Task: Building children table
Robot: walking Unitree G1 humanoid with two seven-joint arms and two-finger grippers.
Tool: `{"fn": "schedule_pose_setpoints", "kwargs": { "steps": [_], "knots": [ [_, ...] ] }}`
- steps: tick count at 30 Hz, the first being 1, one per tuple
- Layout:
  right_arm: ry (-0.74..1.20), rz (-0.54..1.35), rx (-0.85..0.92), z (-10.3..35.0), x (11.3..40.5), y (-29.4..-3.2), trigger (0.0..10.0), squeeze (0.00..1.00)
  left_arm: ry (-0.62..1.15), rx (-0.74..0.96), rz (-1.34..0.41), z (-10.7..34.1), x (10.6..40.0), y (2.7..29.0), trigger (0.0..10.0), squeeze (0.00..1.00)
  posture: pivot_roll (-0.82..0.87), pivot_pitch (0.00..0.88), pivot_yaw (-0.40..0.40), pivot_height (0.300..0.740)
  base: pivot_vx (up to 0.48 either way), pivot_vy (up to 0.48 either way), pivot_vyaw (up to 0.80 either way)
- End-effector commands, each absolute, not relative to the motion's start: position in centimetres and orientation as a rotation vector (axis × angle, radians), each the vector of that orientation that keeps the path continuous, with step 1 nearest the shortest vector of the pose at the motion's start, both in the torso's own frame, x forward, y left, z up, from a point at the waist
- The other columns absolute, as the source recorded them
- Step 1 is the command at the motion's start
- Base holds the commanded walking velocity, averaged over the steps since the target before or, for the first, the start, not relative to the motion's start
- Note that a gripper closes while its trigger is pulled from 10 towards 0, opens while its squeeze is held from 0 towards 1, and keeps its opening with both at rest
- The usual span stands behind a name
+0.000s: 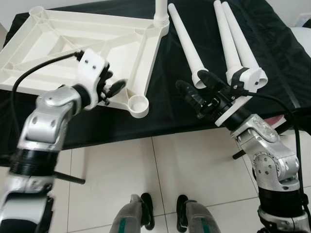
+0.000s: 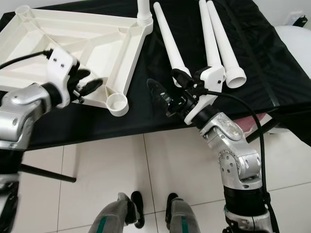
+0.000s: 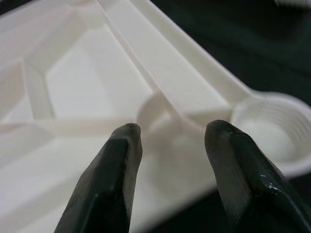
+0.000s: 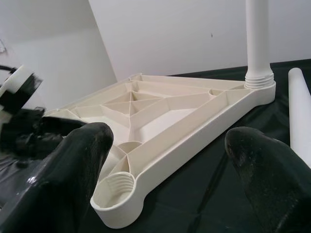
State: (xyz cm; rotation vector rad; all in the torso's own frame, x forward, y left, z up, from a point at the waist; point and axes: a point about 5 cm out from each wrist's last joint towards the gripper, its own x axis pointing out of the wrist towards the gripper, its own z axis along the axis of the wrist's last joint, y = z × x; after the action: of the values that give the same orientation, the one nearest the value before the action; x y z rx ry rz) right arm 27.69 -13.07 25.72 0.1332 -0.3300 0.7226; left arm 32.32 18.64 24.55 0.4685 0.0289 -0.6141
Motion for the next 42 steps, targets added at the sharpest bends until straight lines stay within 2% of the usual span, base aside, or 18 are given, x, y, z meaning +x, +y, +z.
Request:
{"fn": "schedule_pose_setpoints", "kwargs": {
  "steps": [1,11,34,42],
  "knots": [
    [-0.326,0.739,0.124,25.6,27.6,-13.0,10.0,0.0,0.058,0.511,-0.685,23.8,31.7,18.5,10.0,0.0,-0.05,0.24,0.054,0.74,0.0,0.0,0.0],
    [-0.334,0.728,0.115,25.7,27.7,-13.3,10.0,0.0,0.121,0.597,-0.75,21.8,31.3,17.8,10.0,0.0,-0.07,0.244,0.062,0.74,0.0,0.0,0.0],
    [-0.352,0.718,0.119,26.0,27.6,-13.5,10.0,0.0,0.078,0.686,-0.779,20.5,32.2,15.1,10.0,0.0,-0.09,0.234,0.069,0.74,0.0,0.0,0.0],
    [-0.356,0.718,0.121,26.1,27.6,-13.5,10.0,0.0,0.062,0.668,-0.819,20.1,31.9,13.8,10.0,0.0,-0.09,0.228,0.07,0.74,0.0,0.0,0.0]
  ]
}}
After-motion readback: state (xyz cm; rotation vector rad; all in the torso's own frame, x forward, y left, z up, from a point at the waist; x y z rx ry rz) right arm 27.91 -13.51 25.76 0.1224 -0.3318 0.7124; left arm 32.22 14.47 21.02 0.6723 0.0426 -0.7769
